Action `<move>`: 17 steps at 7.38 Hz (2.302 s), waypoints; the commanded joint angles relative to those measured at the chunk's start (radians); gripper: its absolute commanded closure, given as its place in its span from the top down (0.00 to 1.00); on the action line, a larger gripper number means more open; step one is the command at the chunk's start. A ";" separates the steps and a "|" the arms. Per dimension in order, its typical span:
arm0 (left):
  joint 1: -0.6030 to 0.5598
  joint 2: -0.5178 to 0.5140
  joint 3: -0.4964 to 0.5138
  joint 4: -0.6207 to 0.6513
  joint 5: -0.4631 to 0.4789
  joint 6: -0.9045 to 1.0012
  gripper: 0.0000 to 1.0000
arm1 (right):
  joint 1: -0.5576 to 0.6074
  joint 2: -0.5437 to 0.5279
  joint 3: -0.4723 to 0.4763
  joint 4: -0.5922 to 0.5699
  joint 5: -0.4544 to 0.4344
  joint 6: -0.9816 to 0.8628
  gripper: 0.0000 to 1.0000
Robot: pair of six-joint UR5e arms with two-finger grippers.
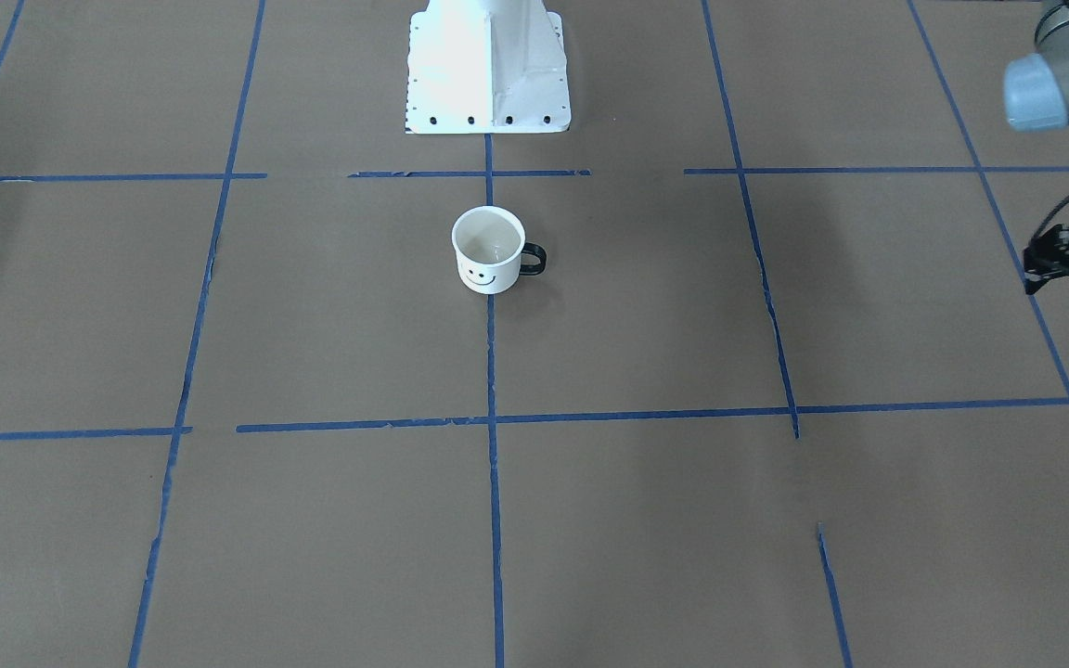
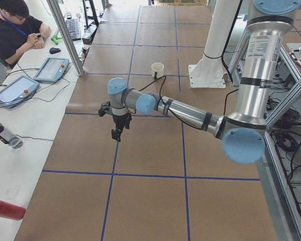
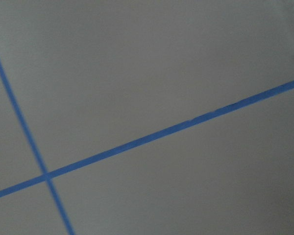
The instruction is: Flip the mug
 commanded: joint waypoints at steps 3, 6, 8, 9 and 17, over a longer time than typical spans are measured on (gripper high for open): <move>-0.191 0.124 0.063 -0.011 -0.147 0.160 1.00 | 0.000 0.000 0.000 0.000 0.000 0.000 1.00; -0.188 0.121 0.055 -0.009 -0.158 0.151 1.00 | 0.000 0.000 0.000 0.000 0.000 0.000 1.00; -0.188 0.117 0.056 -0.009 -0.160 0.151 1.00 | 0.000 0.000 0.000 0.000 0.000 0.000 1.00; -0.188 0.118 0.053 -0.009 -0.160 0.152 1.00 | 0.000 0.000 0.000 0.000 0.000 0.000 1.00; -0.190 0.123 0.058 -0.007 -0.166 0.151 1.00 | 0.000 0.000 0.000 0.000 0.000 0.000 1.00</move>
